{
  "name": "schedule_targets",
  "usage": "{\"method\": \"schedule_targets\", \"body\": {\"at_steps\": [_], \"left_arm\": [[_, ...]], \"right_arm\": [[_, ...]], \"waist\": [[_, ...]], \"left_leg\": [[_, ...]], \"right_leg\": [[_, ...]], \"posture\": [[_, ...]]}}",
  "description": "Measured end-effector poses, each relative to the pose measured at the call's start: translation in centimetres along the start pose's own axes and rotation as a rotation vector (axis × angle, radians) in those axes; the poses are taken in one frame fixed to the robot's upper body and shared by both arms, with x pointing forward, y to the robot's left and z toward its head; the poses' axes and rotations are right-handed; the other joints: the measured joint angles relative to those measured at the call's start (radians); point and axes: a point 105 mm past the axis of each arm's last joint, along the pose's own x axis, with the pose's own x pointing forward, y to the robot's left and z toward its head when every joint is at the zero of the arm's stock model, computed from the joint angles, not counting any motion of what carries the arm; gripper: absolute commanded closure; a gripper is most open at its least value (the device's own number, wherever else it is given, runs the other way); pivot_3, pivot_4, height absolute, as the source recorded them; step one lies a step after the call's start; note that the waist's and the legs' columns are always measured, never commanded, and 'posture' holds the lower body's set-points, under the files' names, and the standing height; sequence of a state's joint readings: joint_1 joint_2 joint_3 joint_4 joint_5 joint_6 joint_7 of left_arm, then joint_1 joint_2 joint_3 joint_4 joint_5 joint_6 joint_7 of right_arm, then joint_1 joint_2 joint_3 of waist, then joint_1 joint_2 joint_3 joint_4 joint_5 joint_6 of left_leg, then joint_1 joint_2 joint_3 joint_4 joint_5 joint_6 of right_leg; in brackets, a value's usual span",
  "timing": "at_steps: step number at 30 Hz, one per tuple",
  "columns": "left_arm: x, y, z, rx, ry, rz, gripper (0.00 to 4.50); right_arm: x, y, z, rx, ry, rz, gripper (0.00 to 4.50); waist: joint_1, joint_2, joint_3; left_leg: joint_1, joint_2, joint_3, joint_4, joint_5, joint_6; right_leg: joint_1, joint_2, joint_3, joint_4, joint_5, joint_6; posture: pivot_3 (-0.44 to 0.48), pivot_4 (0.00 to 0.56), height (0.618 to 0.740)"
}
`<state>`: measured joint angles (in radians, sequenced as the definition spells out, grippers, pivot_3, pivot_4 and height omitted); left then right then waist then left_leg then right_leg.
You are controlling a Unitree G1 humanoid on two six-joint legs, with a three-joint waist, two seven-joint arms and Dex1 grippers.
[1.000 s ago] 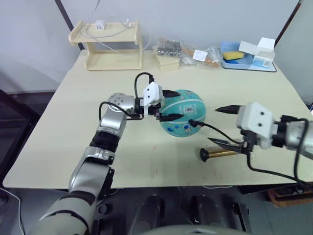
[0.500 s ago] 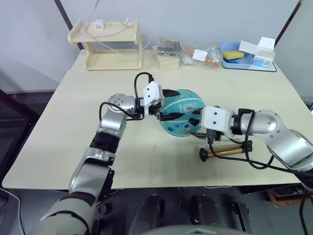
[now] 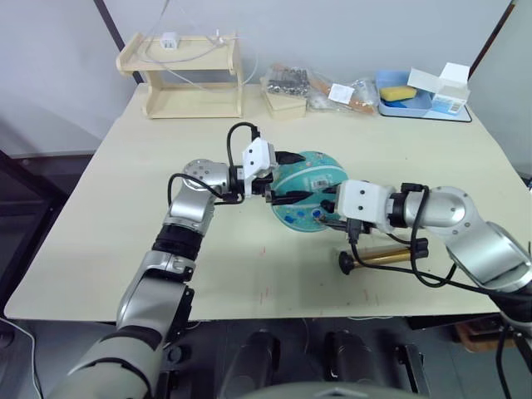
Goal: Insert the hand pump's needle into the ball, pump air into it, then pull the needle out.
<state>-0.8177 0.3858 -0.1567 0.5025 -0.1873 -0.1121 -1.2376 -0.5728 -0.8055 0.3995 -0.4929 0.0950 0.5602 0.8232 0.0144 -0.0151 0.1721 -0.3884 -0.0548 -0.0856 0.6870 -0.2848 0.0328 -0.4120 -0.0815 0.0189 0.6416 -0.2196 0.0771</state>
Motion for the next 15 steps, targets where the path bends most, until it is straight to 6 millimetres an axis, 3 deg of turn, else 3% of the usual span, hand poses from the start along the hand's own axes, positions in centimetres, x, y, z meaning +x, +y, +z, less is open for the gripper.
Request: {"method": "schedule_targets", "body": {"at_steps": [2, 6, 11, 15], "left_arm": [[0.01, -0.01, 0.0, 0.0, 0.0, 0.0, 0.36], [0.01, 0.02, 0.01, -0.001, 0.0, 0.001, 0.36], [0.1, 0.01, 0.04, -0.011, 0.0, 0.0, 0.36], [0.17, -0.02, 0.06, -0.013, 0.0, -0.001, 0.36]], "right_arm": [[-0.03, -0.05, -0.03, 0.001, 0.0, -0.005, 2.41], [0.01, 0.17, -0.14, 0.001, 0.004, -0.003, 2.41], [-0.19, -0.09, -0.29, -0.026, 0.012, -0.04, 4.18], [-0.2, -0.05, -0.34, -0.045, 0.018, -0.051, 4.18]], "waist": [[0.0, 0.0, 0.0], [0.0, 0.0, 0.0], [0.0, 0.0, 0.0], [0.0, 0.0, 0.0]], "left_leg": [[0.0, 0.0, 0.0, 0.0, 0.0, 0.0], [0.0, 0.0, 0.0, 0.0, 0.0, 0.0], [0.0, 0.0, -0.001, 0.0, 0.0, 0.0], [0.0, 0.0, -0.001, 0.0, 0.0, 0.0]], "right_leg": [[0.0, 0.0, 0.0, 0.0, 0.0, 0.0], [0.0, 0.0, 0.0, 0.0, 0.0, 0.0], [0.0, 0.0, -0.001, 0.0, 0.0, 0.0], [0.0, 0.0, -0.001, 0.0, 0.0, 0.0]], "posture": [[0.0, 0.15, 0.74], [0.0, 0.15, 0.74], [0.0, 0.15, 0.74], [0.0, 0.15, 0.74]]}}
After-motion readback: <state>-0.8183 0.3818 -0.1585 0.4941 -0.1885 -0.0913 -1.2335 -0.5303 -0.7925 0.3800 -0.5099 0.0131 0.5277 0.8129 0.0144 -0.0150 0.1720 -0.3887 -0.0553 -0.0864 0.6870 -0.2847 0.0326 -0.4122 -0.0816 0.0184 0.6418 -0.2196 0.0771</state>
